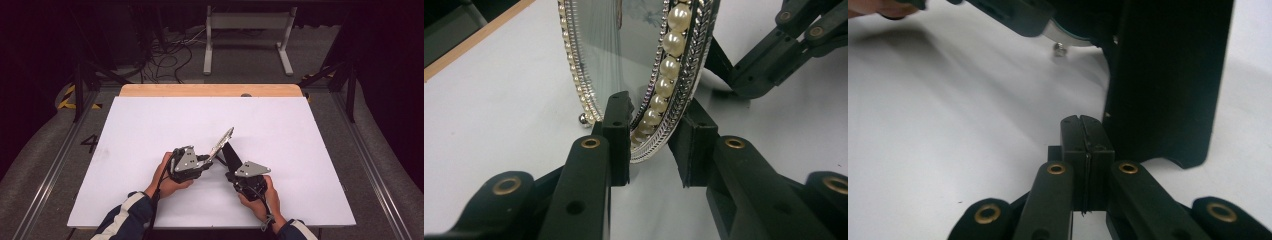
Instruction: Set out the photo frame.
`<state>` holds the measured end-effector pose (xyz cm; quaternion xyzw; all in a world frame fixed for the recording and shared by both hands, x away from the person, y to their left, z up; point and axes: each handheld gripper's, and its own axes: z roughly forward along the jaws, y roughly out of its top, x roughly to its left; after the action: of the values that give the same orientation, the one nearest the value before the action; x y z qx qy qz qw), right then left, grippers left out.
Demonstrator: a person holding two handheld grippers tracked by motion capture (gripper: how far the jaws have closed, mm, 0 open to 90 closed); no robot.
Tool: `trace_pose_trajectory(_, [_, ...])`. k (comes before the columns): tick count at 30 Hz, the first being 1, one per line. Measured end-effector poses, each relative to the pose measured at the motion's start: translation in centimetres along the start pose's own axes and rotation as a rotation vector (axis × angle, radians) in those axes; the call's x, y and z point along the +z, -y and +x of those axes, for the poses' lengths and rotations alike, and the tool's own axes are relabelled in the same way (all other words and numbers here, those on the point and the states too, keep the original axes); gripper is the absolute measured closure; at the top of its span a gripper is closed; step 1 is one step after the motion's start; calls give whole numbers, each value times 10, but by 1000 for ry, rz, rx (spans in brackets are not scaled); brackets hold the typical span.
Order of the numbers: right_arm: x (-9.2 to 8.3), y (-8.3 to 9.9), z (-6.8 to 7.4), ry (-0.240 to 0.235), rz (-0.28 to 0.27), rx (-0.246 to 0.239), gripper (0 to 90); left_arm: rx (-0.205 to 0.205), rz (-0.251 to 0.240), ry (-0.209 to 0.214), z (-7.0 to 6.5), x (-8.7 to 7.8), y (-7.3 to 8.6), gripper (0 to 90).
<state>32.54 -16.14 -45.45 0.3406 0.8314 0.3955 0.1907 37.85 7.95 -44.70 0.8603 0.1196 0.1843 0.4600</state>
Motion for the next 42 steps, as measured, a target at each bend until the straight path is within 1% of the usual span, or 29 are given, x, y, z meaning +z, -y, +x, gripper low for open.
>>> trace_pose_trajectory(2, [0,0,0,1,3,4,900,12,5,-6,-1,0,-1,721])
trace_pose_trajectory(5, [0,-1,1,8,7,6,900,27,15,-31,-3,-1,-2,738])
trace_pose_trajectory(12, [0,0,-1,-2,22,15,900,37,32,-40,-6,-4,-3,751])
trace_pose_trajectory(13, [0,1,-1,-2,24,15,900,31,32,-38,-6,-5,-4,755])
trace_pose_trajectory(15, [0,1,-2,-8,27,18,900,50,33,-37,-8,-6,-4,757])
trace_pose_trajectory(17, [-1,1,-3,-4,30,20,900,47,35,-37,-9,-6,-5,758])
trace_pose_trajectory(19, [-1,2,-5,-11,31,26,900,52,38,-45,-11,-7,-5,758])
trace_pose_trajectory(22, [-2,2,-4,-6,35,22,900,55,47,-48,-13,-8,-6,761])
trace_pose_trajectory(24, [-3,3,-6,-6,37,25,900,64,47,-49,-15,-8,-6,758])
trace_pose_trajectory(30, [-3,3,-7,-3,44,25,900,55,53,-49,-18,-9,-7,751])
trace_pose_trajectory(33, [-4,4,-10,-1,47,27,900,49,56,-53,-19,-8,-8,747])
trace_pose_trajectory(36, [-5,4,-13,4,47,31,900,33,53,-45,-20,-8,-8,738])
trace_pose_trajectory(42, [-4,4,-18,18,45,39,900,27,52,-43,-22,-8,-9,730])
